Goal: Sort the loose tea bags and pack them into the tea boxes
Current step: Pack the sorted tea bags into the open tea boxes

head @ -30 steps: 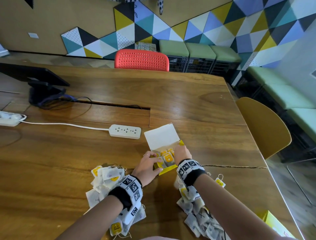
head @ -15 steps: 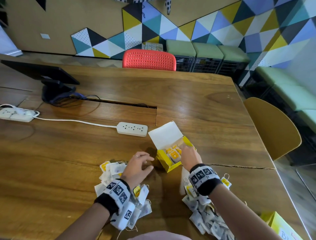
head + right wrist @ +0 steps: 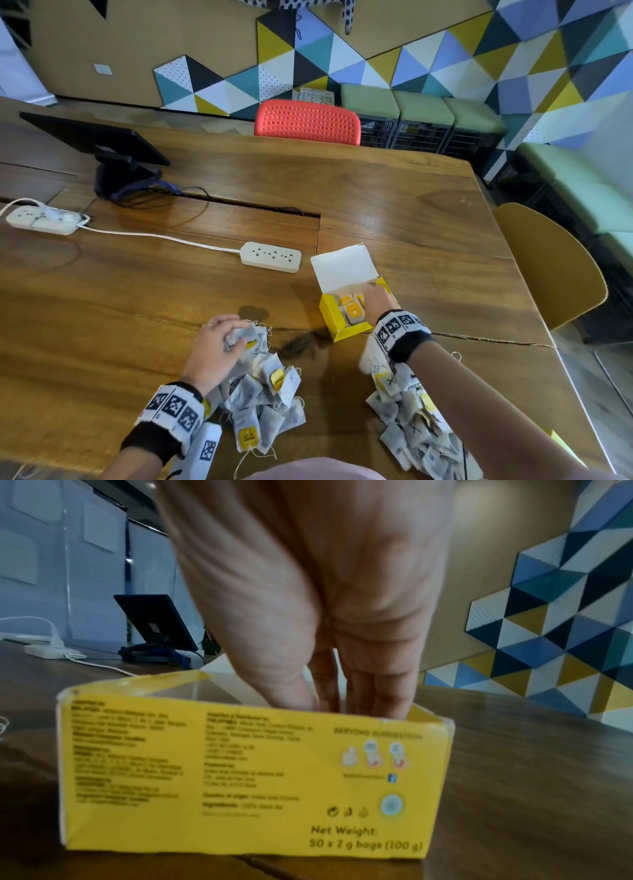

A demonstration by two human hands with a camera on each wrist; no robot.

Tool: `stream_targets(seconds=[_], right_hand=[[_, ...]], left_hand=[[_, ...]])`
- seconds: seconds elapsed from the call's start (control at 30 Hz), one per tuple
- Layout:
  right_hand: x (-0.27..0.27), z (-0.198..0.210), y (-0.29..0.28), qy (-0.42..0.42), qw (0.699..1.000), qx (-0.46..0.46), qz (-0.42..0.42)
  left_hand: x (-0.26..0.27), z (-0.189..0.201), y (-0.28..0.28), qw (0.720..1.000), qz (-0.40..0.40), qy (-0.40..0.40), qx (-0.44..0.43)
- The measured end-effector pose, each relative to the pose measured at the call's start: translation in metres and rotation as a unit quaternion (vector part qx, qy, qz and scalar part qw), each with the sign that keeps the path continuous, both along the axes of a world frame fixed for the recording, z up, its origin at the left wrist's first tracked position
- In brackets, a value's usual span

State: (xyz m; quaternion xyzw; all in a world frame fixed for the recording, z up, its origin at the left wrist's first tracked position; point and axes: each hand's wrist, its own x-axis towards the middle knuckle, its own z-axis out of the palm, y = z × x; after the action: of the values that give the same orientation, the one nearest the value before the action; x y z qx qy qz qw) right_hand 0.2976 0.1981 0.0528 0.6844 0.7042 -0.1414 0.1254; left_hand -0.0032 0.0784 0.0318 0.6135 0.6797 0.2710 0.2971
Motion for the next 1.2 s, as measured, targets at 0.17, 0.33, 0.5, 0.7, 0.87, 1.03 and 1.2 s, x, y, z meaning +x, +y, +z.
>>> stream_targets(seconds=[0.17,0.33,0.5,0.7,0.87,1.03,1.2], right_hand=[[-0.002,0.010,-0.007,0.043,0.997,0.064,0.004],[-0.029,0.017,-0.057,0.219,0.969,0.108,0.032],[-0.067,-0.002,-0.094,0.275,0.951,-0.086,0.113],[-0.097,-0.027,-0.114,0.250,0.943,-0.166,0.142],[-0.107,-0.028,-0.108,0.246,0.953,-0.120,0.130],[-0.088,-0.028,-0.101,0.280,0.954,-0.021,0.103],[-0.058,-0.029,-0.101,0.313,0.950,0.005,-0.001]], left_hand=[[-0.011,-0.011,-0.004,0.999,0.016,0.026,0.006],[-0.007,-0.028,-0.018,0.994,0.073,0.078,-0.013],[0.004,-0.028,-0.032,0.993,0.094,0.004,-0.078],[0.010,-0.024,-0.022,0.990,0.077,0.005,-0.118],[0.018,-0.028,-0.013,0.989,0.041,0.014,-0.140],[0.038,-0.022,-0.004,0.992,0.000,0.007,-0.125],[0.060,-0.015,0.000,0.992,-0.049,-0.011,-0.114]])
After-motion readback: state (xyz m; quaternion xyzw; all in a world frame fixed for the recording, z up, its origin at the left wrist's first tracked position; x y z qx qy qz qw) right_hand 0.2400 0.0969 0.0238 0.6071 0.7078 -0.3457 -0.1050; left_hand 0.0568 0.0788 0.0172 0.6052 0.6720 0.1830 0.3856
